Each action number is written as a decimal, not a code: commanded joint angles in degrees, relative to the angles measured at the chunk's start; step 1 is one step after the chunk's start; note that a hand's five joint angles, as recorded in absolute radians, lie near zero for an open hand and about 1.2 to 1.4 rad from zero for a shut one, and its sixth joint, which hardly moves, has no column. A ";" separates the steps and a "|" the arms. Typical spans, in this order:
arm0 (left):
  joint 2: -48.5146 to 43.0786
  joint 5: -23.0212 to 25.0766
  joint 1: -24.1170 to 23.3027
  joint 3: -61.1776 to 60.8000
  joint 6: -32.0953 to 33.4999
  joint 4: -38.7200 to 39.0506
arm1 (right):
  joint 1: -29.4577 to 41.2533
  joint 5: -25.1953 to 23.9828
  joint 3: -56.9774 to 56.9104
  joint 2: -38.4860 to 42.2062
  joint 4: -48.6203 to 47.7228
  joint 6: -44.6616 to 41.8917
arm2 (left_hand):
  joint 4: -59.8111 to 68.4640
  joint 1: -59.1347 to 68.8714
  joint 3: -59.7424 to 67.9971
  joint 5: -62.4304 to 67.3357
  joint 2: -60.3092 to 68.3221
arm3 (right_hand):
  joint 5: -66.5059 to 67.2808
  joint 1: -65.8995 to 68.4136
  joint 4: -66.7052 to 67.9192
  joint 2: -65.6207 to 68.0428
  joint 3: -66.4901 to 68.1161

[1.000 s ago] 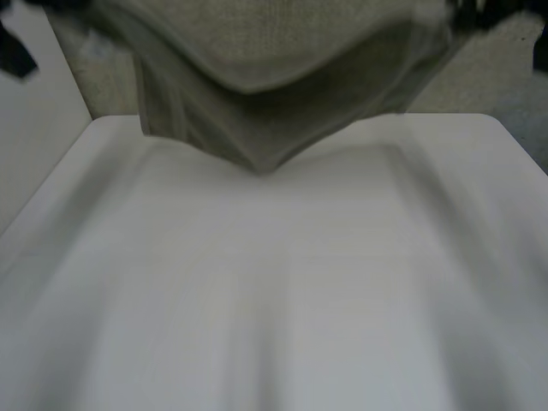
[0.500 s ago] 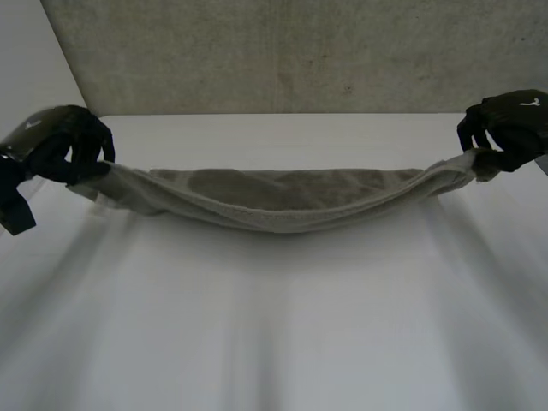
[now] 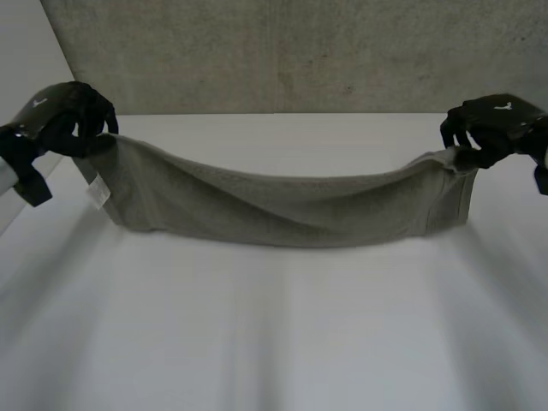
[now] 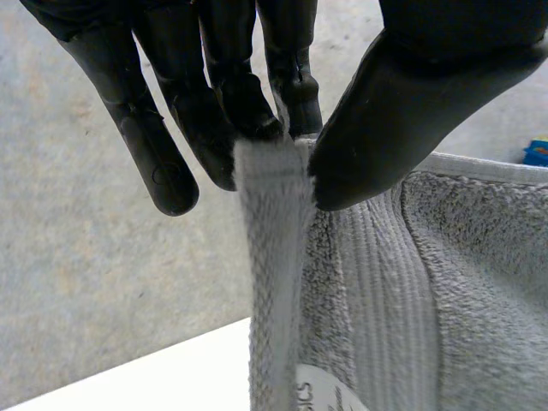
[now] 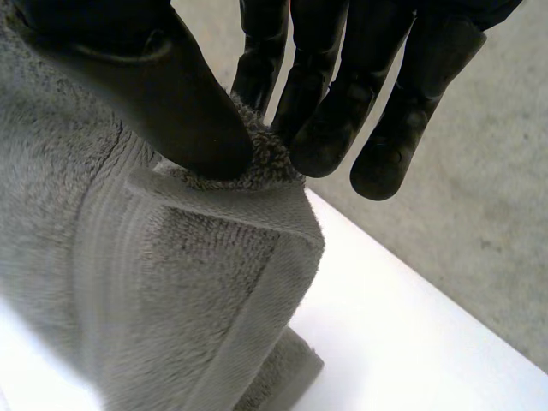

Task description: Fold the towel.

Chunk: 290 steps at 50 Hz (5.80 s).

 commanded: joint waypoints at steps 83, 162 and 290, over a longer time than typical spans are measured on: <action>-2.97 -22.78 -14.43 -4.27 41.81 -9.25 | 6.76 20.70 21.05 -5.36 -20.35 -1.71 | -65.27 -60.24 -64.43 -60.84 -65.12 | -63.39 -62.89 -63.71 -62.18 -64.08; -8.24 -31.57 -17.59 -5.77 45.33 -6.71 | 4.12 19.38 23.07 8.70 -27.20 -7.07 | -62.75 -57.71 -61.91 -58.32 -62.60 | -40.68 -40.18 -41.00 -39.47 -41.37; -30.21 -32.17 -46.16 28.24 21.68 -15.67 | 23.11 22.20 35.20 -4.39 -30.10 -6.20 | -62.24 -57.21 -61.41 -57.82 -62.09 | -62.38 -61.88 -62.70 -61.17 -63.07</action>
